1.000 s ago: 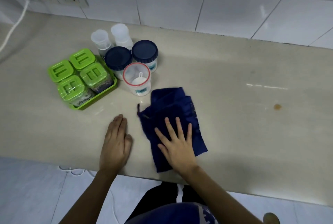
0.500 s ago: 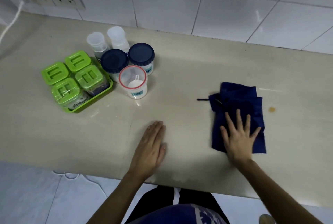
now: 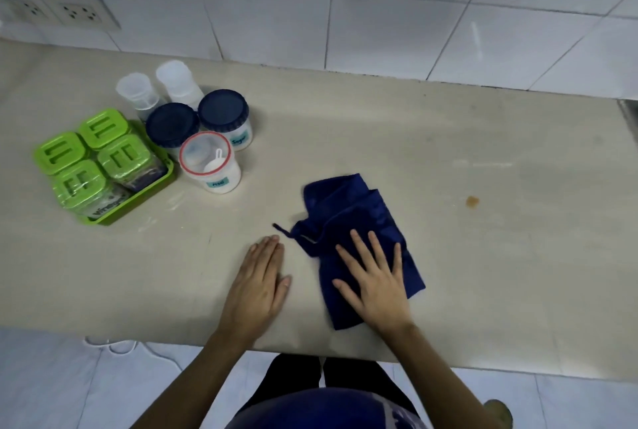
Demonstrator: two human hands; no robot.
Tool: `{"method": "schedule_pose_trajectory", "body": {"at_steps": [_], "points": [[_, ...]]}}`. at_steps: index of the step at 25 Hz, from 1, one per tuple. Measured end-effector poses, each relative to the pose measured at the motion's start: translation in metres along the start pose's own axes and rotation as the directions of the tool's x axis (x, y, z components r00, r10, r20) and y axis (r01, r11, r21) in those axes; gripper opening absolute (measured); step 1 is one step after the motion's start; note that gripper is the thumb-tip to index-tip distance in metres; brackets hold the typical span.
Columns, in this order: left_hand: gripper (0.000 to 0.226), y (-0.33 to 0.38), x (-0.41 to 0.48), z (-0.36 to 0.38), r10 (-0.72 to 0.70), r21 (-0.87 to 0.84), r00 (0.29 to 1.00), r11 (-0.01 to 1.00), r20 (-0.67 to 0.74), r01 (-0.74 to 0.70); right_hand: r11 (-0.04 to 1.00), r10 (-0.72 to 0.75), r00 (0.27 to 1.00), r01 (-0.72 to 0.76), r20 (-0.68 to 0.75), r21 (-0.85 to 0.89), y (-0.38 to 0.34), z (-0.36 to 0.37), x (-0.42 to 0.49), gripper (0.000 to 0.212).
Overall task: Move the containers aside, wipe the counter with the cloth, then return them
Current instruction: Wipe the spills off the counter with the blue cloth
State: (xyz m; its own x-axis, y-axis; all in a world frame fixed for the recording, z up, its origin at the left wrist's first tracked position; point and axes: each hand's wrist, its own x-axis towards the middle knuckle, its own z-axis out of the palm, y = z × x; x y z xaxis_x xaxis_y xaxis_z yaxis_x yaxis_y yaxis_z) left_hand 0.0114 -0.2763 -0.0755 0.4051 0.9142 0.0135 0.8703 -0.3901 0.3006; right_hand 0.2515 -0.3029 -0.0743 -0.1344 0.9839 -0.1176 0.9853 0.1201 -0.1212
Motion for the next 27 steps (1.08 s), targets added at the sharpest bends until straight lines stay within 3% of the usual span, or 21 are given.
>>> {"method": "schedule_pose_trajectory", "body": {"at_steps": [6, 10, 12, 16, 19, 21, 23, 25, 27], "points": [[0.052, 0.053, 0.029, 0.009, 0.033, -0.029, 0.999, 0.999, -0.042, -0.034, 0.944, 0.329, 0.944, -0.329, -0.007, 0.030, 0.126, -0.013, -0.026, 0.067], [0.054, 0.061, 0.028, 0.023, -0.039, -0.049, 0.998, 0.998, -0.044, 0.037, 0.941, 0.338, 0.941, -0.338, -0.007, -0.034, 0.127, -0.009, -0.050, 0.069], [0.055, 0.060, 0.029, 0.024, -0.036, -0.049, 0.998, 0.998, -0.044, 0.034, 0.959, 0.282, 0.959, -0.282, -0.012, -0.025, 0.096, -0.006, -0.049, 0.066], [0.057, 0.062, 0.031, 0.023, -0.038, -0.061, 0.998, 0.998, -0.044, 0.035, 0.996, -0.084, 0.996, 0.084, 0.020, 0.009, 0.031, 0.001, -0.038, 0.061], [0.057, 0.060, 0.029, 0.022, -0.044, -0.075, 0.998, 0.996, -0.040, 0.041, 0.985, -0.175, 0.984, 0.175, -0.014, -0.008, 0.055, 0.001, -0.033, 0.061], [0.057, 0.061, 0.031, 0.023, -0.051, -0.097, 0.997, 0.994, -0.055, 0.045, 0.996, -0.084, 0.995, 0.084, -0.051, -0.011, 0.108, -0.004, -0.027, 0.060], [0.056, 0.059, 0.031, 0.025, -0.055, -0.115, 0.995, 0.992, -0.082, 0.045, 0.987, 0.161, 0.986, -0.160, -0.043, 0.011, 0.163, -0.013, -0.024, 0.064], [0.055, 0.058, 0.028, 0.026, -0.048, -0.123, 0.995, 0.992, -0.086, 0.037, 0.918, 0.397, 0.918, -0.397, 0.006, 0.028, 0.186, -0.018, -0.023, 0.069], [0.054, 0.059, 0.030, 0.025, -0.065, -0.137, 0.994, 0.989, -0.089, 0.052, 0.878, 0.478, 0.878, -0.477, 0.002, -0.035, 0.171, -0.019, -0.011, 0.073]]}}
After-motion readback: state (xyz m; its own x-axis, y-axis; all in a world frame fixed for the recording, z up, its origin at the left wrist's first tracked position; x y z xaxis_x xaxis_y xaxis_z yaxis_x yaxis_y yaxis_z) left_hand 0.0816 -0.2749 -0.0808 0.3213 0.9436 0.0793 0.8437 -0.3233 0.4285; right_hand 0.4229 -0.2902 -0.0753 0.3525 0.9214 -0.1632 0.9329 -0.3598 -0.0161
